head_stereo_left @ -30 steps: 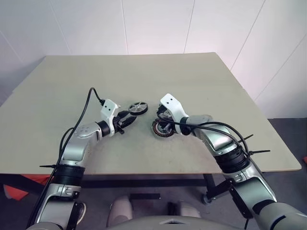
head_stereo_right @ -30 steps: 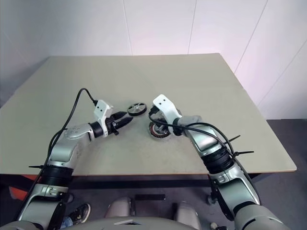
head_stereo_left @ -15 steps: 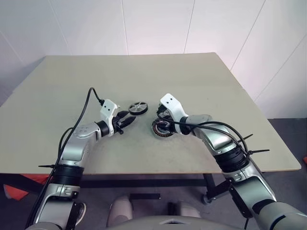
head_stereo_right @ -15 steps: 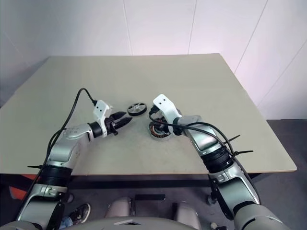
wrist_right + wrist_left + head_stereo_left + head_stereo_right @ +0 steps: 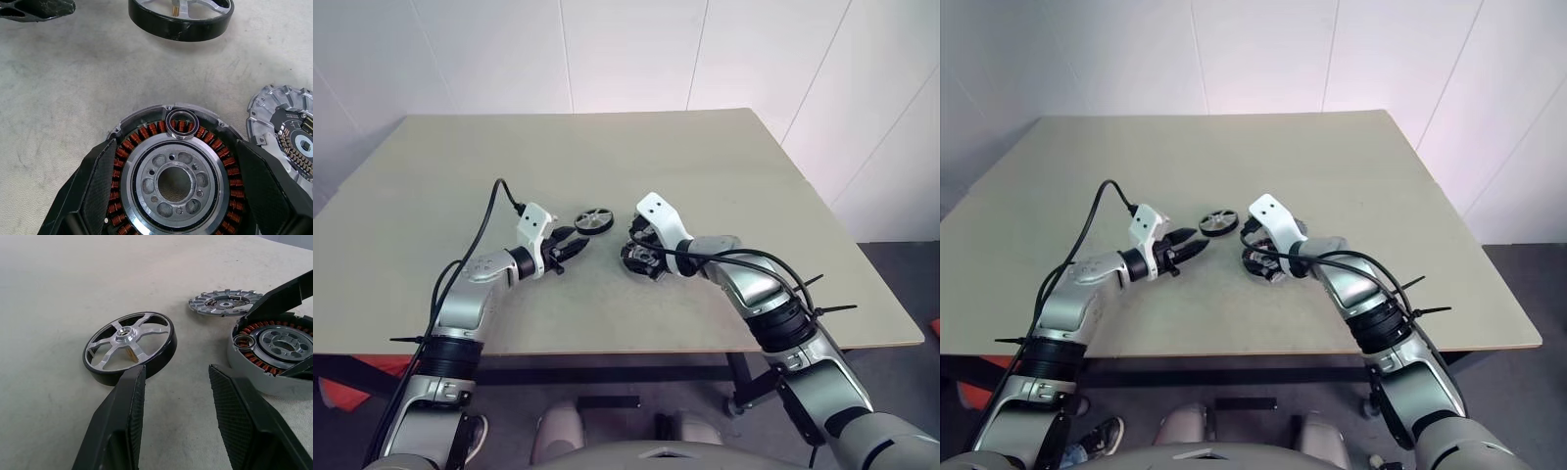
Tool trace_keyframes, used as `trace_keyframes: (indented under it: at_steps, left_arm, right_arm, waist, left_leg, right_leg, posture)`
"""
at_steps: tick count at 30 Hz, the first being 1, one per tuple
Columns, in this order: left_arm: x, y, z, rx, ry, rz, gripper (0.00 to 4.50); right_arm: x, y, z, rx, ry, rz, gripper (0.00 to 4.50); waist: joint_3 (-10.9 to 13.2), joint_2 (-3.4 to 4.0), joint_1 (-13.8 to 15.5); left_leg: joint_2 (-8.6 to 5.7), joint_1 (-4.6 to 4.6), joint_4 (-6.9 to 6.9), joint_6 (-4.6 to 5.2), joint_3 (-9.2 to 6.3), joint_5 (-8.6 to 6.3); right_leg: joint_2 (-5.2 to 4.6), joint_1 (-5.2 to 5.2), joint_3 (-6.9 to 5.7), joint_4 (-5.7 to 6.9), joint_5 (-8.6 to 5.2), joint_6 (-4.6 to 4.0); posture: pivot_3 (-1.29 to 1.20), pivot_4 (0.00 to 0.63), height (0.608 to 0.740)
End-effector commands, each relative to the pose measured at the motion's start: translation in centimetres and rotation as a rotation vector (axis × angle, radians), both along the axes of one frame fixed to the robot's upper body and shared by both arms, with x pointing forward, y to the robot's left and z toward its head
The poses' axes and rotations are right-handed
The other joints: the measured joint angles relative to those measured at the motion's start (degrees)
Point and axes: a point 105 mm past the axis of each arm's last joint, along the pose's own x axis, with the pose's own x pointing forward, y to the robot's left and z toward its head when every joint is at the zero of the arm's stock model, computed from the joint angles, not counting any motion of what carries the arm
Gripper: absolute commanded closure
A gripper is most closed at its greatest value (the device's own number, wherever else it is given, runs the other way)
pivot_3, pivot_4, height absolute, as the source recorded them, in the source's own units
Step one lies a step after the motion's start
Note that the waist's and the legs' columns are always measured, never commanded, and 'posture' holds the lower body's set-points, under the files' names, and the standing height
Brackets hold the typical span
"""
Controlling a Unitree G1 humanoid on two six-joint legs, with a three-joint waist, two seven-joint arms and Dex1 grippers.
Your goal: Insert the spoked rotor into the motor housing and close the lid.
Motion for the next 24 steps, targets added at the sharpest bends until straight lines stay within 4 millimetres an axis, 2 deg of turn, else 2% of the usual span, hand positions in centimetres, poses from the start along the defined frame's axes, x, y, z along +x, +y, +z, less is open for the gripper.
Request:
trace_keyframes:
  at_steps: [1, 4, 11, 24]
  left_arm:
    - [0.1, 0.0, 1.0, 0.010, -0.048, -0.005, 2.32]
    - [0.1, 0.0, 0.9, 0.011, -0.046, -0.006, 2.32]
    - [0.2, -0.1, 0.9, 0.012, -0.046, -0.008, 2.32]
    - [0.3, 0.2, 0.9, 0.027, -0.049, -0.009, 2.32]
  right_arm:
    - [0.7, -0.1, 1.1, 0.020, -0.029, -0.024, 0.03]
    - [0.7, 0.1, 1.6, 0.036, -0.038, -0.018, 0.03]
    - [0.5, 0.2, 1.5, 0.021, -0.051, -0.005, 2.34]
    - [0.7, 0.4, 0.6, 0.021, -0.038, -0.020, 2.34]
  waist:
    - [0.00, 0.00, -0.01]
    - [0.00, 0.00, 0.00]
    - [0.00, 0.00, 0.08]
    - [0.00, 0.00, 0.08]
  left_leg:
    - [0.01, 0.00, 0.00, 0.00, 0.00, 0.00]
    - [0.03, -0.01, 0.00, -0.01, 0.00, 0.01]
    - [0.03, -0.19, -0.01, -0.01, 0.00, 0.01]
    - [0.04, -0.19, -0.01, 0.00, -0.01, 0.00]
  right_leg:
    - [0.01, -0.01, 0.00, 0.00, 0.00, -0.01]
    - [0.05, -0.01, 0.01, 0.00, 0.01, -0.02]
    - [0.07, -0.13, 0.01, -0.03, 0.04, -0.07]
    - [0.10, -0.12, 0.02, -0.04, 0.03, -0.08]
  posture:
    - [0.00, 0.000, 0.740]
    - [0.00, 0.000, 0.740]
    - [0.00, 0.000, 0.740]
    - [0.00, 0.000, 0.740]
